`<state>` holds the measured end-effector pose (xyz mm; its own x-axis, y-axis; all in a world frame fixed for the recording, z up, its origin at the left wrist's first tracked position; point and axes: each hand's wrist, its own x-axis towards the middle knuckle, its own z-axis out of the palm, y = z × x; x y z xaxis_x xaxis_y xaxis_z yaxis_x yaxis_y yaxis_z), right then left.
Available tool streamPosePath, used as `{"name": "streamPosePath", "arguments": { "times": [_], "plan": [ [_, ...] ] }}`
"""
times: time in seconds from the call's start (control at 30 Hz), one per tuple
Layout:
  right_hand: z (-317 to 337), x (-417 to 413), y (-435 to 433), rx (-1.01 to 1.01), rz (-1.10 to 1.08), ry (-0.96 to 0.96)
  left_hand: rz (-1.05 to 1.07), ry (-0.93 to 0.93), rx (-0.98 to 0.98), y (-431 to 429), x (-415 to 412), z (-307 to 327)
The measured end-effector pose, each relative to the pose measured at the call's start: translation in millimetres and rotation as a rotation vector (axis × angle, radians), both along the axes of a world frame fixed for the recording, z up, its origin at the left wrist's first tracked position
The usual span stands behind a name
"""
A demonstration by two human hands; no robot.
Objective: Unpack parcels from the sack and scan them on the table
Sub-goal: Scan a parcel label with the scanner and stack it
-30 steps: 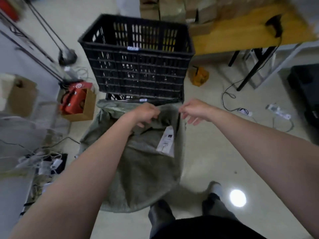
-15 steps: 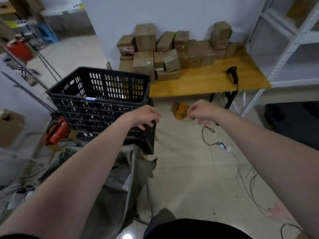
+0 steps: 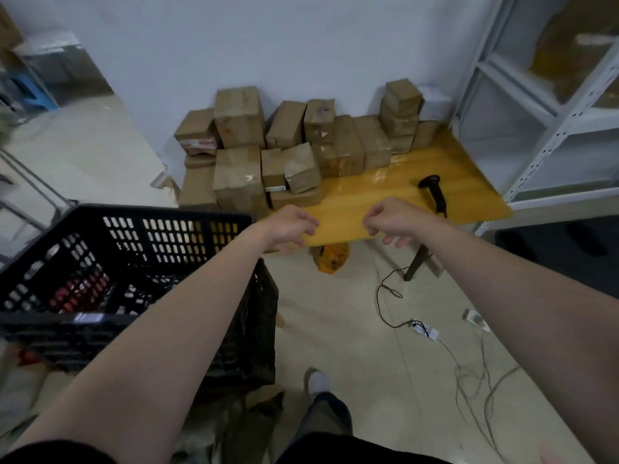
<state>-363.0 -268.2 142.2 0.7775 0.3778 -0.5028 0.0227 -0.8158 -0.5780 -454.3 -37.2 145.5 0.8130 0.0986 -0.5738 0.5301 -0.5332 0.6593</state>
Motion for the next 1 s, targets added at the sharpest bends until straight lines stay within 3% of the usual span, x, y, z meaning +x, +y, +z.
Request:
{"name": "streamPosePath", "arguments": {
  "times": [0.23, 0.47, 0.67, 1.0],
  "plan": [
    [-4, 118, 49, 0.049, -0.067, -0.012, 0.074, -0.077, -0.008, 58, 120, -4],
    [-42, 224, 102, 0.095, -0.068, 0.117, 0.195, -0.048, -0.009, 100, 218, -38],
    [-86, 330, 167, 0.112, -0.048, 0.267, 0.323, -0.087, 0.053, 137, 307, -92],
    [-171, 424, 255, 0.019, -0.103, 0.683, 0.483, 0.107, 0.121, 179, 390, -150]
  ]
}}
